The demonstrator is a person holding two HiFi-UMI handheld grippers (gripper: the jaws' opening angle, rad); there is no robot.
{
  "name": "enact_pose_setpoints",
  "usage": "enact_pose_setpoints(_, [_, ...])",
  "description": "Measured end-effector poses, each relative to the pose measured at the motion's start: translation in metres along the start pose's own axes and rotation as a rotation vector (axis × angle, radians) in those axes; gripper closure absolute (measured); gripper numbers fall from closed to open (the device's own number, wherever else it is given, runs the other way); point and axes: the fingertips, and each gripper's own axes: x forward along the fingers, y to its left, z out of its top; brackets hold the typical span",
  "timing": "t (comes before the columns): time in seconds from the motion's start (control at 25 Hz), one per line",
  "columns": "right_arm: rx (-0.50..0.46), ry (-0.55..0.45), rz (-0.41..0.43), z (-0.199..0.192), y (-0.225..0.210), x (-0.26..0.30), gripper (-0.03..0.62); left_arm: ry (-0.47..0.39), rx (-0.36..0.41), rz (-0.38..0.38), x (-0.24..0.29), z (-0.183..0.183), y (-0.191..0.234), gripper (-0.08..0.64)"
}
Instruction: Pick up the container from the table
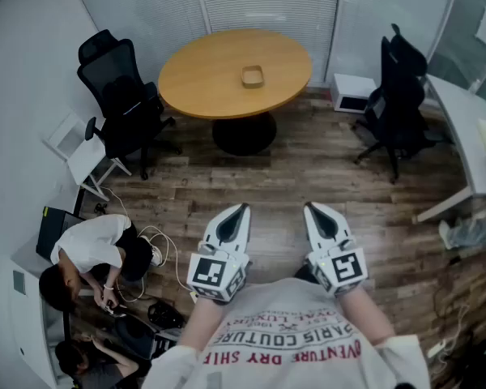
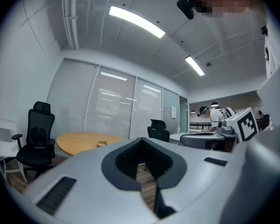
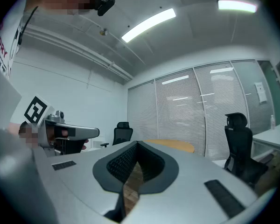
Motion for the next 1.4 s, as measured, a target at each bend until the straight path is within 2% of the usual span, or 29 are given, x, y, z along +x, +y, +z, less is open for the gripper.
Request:
enact_pose_setpoints(0.36, [0.005,-0.035,0.022,0.011,0.008,0.004,0.591,-0.002,-0.005,-0.001,0.002,0.0,0.006,0.559])
enact_pose_setpoints(0.6, [0.092,-0.057,-0.04,0.01,-0.002,0.006,0.591,-0.009,0.001,-0.011,0.003,0.0,0.008,0.559])
enact_pose_setpoints(0.88, [0.12,-0.018,-0.053,0.001,0.002,0.018,0.591,0.007,0.007,-0.022,0.001,-0.005,0.018,0.56])
enact_pose_setpoints(1.08, [0.108,0.015,-0.028,-0.01,-0.002,0.028,0.591,0.012,-0.025,-0.003,0.01,-0.013,0.025,0.558])
enact_pose_setpoints(1.28, [0.12,0.023,-0.008,-0.019,-0.032,0.055,0.591,0.037,-0.031,0.033,0.04,-0.026,0.035,0.558])
enact_pose_setpoints(1.4, [0.127,0.037,0.036,-0.024,-0.053,0.079,0.591,0.05,-0.029,0.079,0.065,-0.027,0.047,0.559])
